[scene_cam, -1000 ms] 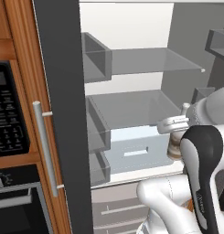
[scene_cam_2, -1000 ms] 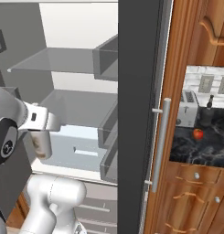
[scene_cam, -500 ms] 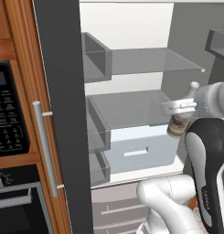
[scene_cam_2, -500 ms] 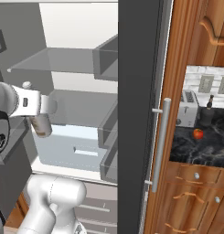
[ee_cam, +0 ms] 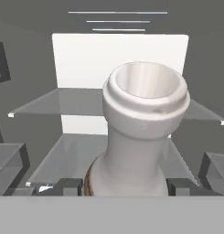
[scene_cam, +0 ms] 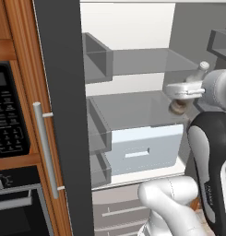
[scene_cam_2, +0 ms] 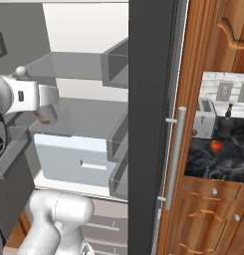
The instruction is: Place the liquors on the top shelf of the fridge to keep them out of children's reach, and place the apple on lower shelves for easy access.
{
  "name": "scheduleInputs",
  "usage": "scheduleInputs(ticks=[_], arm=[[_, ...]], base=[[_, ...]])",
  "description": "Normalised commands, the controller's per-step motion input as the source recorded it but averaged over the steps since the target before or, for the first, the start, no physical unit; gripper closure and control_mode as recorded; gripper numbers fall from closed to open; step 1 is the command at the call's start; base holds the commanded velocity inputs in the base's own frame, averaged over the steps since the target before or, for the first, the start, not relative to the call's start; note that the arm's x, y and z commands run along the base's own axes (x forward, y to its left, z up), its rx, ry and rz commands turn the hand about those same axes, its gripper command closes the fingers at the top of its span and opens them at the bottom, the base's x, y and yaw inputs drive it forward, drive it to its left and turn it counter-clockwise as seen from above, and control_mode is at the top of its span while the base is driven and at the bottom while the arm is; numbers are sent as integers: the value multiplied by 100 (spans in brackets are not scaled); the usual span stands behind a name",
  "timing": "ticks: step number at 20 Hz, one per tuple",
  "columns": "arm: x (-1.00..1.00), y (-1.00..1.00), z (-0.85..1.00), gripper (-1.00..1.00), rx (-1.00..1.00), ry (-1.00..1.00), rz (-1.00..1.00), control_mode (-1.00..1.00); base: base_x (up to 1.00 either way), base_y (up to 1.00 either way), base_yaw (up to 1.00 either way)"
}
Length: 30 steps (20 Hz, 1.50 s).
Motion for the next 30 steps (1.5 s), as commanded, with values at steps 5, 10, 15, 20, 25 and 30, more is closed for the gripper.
scheduleInputs(ticks=[5,10,15,20,25,30], arm=[[36,0,27,100,0,-19,-1,-100],[44,0,22,100,0,-3,-5,-100],[55,0,11,100,0,0,-7,-100],[55,0,7,100,0,0,-6,-100],[58,-9,0,100,0,0,-3,-100],[61,-28,0,100,4,2,1,-100]], base=[[0,0,0],[0,0,0],[0,0,0],[0,0,0],[0,0,0],[0,0,0]])
